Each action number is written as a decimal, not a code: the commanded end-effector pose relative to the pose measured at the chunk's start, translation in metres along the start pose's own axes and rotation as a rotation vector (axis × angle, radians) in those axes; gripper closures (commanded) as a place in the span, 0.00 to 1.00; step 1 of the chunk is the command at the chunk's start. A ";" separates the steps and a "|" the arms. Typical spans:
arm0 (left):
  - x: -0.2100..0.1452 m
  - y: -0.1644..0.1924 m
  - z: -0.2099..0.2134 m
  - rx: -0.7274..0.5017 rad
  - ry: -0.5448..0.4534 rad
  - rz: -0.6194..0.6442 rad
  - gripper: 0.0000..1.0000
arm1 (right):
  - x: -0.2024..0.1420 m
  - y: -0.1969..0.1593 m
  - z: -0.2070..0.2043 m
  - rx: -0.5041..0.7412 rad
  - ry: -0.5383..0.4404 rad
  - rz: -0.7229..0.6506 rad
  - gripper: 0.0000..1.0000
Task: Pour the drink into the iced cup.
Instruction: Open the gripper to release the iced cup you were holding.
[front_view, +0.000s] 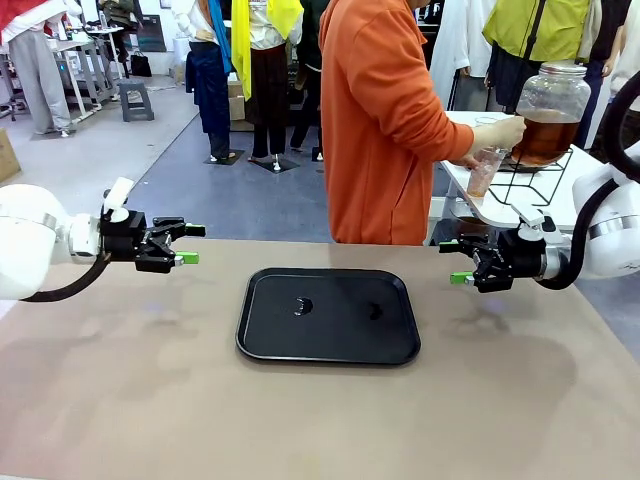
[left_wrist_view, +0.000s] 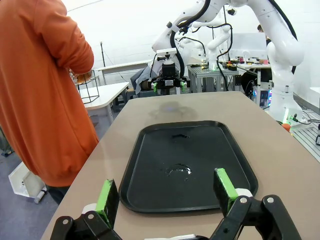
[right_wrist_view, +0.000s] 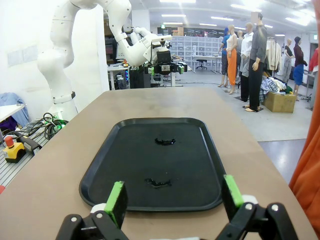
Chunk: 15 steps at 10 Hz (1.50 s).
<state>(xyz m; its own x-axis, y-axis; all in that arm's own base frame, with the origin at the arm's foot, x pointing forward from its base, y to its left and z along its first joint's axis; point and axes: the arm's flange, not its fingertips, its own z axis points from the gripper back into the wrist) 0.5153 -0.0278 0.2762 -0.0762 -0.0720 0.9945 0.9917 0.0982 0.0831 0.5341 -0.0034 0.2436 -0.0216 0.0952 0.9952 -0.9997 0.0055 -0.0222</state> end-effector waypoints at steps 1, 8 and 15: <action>0.001 0.000 -0.001 0.003 -0.006 0.006 0.00 | 0.003 0.000 -0.001 0.001 0.001 -0.002 0.00; 0.001 0.000 -0.001 0.003 -0.006 0.006 0.00 | 0.003 0.000 -0.001 0.001 0.001 -0.002 0.00; 0.001 0.000 -0.001 0.003 -0.006 0.006 0.00 | 0.003 0.000 -0.001 0.001 0.001 -0.002 0.00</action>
<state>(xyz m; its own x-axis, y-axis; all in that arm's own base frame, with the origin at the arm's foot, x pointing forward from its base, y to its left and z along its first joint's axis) 0.5153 -0.0278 0.2762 -0.0762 -0.0720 0.9945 0.9917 0.0982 0.0831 0.5341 -0.0034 0.2436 -0.0216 0.0952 0.9952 -0.9997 0.0055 -0.0222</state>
